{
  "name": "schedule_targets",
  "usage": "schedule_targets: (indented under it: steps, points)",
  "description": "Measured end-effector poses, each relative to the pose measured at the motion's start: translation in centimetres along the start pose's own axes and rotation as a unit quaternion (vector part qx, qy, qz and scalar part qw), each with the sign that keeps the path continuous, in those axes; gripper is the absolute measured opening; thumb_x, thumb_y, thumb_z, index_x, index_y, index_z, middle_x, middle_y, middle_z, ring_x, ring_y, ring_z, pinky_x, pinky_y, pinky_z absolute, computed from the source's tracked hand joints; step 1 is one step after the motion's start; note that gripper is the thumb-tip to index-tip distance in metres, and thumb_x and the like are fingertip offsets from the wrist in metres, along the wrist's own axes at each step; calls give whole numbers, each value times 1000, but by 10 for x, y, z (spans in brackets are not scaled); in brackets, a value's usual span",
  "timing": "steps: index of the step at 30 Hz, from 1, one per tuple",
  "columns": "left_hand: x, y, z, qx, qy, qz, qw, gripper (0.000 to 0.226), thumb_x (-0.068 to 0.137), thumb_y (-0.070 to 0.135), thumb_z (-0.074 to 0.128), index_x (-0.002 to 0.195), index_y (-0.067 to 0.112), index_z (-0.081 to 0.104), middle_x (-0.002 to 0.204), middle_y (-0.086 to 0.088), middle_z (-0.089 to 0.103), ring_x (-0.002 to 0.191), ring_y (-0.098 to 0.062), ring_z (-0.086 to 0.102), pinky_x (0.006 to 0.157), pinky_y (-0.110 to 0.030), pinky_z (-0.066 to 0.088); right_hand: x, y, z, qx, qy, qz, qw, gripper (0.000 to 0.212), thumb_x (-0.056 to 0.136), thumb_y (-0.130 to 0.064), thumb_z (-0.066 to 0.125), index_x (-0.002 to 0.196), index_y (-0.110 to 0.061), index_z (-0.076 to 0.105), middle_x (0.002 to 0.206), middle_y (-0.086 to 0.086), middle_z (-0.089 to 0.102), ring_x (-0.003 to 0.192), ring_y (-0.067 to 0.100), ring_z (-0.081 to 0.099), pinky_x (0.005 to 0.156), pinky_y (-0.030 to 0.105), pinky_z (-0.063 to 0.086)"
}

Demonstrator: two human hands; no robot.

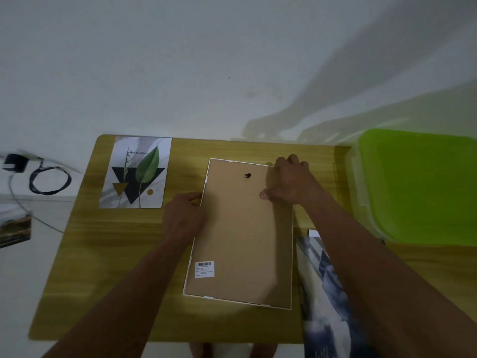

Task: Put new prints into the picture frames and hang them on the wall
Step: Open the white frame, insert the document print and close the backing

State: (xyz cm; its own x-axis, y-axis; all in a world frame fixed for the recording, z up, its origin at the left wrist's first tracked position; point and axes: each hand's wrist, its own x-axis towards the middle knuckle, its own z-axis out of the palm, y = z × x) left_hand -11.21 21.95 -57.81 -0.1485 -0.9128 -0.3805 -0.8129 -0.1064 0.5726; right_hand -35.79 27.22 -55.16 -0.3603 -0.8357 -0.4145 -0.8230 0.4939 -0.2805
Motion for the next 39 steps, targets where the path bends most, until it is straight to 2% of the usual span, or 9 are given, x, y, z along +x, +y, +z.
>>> schedule_targets:
  steps: [8, 13, 16, 19, 23, 26, 29, 33, 39]
  points:
    - [-2, 1, -1, -5, -10, 12, 1000, 44, 83, 16, 57, 124, 29, 66, 88, -3, 75, 80, -20, 67, 71, -30, 52, -11, 4, 19, -49, 51, -19, 997, 81, 75, -62, 72, 134, -12, 50, 130, 8, 46, 120, 34, 41, 96, 42, 42]
    - [-5, 2, -2, -4, -21, 17, 1000, 45, 82, 20, 60, 125, 32, 64, 79, 2, 73, 76, -19, 67, 72, -32, 55, -15, 1, 32, -82, 86, -12, 993, 83, 80, -61, 67, 140, -10, 43, 133, 10, 49, 123, 33, 44, 102, 46, 41]
    - [-6, 1, -3, -8, -26, 23, 999, 43, 82, 21, 60, 124, 32, 66, 78, 3, 73, 73, -17, 67, 73, -35, 57, -14, -3, 33, -89, 86, 3, 992, 79, 82, -56, 68, 141, -11, 44, 137, 10, 48, 130, 32, 40, 109, 46, 35]
    - [-8, 1, -6, -26, -27, 16, 999, 46, 79, 16, 58, 123, 31, 66, 74, 6, 72, 71, -14, 67, 72, -34, 57, -11, -8, 30, -47, 96, -28, 994, 61, 84, -43, 69, 133, -12, 52, 138, 11, 50, 135, 30, 37, 112, 42, 33]
    - [-6, -1, -6, -33, -34, 7, 999, 51, 77, 13, 57, 125, 31, 65, 72, 6, 71, 68, -13, 67, 71, -33, 58, -10, -27, 37, 6, 137, -77, 987, 37, 93, -35, 59, 122, -12, 63, 125, 9, 58, 126, 28, 47, 105, 36, 39]
    - [-2, -6, -6, -39, -44, 12, 998, 47, 80, 15, 59, 124, 31, 65, 70, 5, 71, 66, -15, 68, 72, -39, 60, -2, -40, 50, 20, 165, -63, 984, 28, 94, -32, 55, 109, -13, 69, 112, 7, 64, 113, 28, 54, 97, 40, 44]
    - [2, -11, -6, -60, -53, 11, 997, 46, 81, 12, 60, 123, 28, 66, 70, 2, 72, 67, -18, 69, 74, -42, 60, 6, -48, 58, -15, 195, -42, 980, 19, 86, -12, 57, 96, -6, 72, 98, 11, 68, 101, 34, 61, 86, 45, 48]
    - [3, -12, -6, -102, -56, -20, 993, 37, 80, 7, 61, 111, 25, 70, 78, -1, 72, 68, -20, 70, 69, -40, 61, 5, -56, 57, -99, 146, -36, 984, 39, 89, -1, 51, 127, -2, 56, 126, 13, 62, 125, 29, 51, 103, 50, 39]
    - [3, -12, 0, -116, -35, -42, 992, 31, 78, 4, 60, 101, 20, 73, 83, 2, 71, 71, -21, 69, 69, -44, 61, -1, -61, 51, -131, 119, -28, 984, 41, 89, -1, 48, 130, -1, 48, 129, 13, 60, 116, 31, 57, 101, 46, 41]
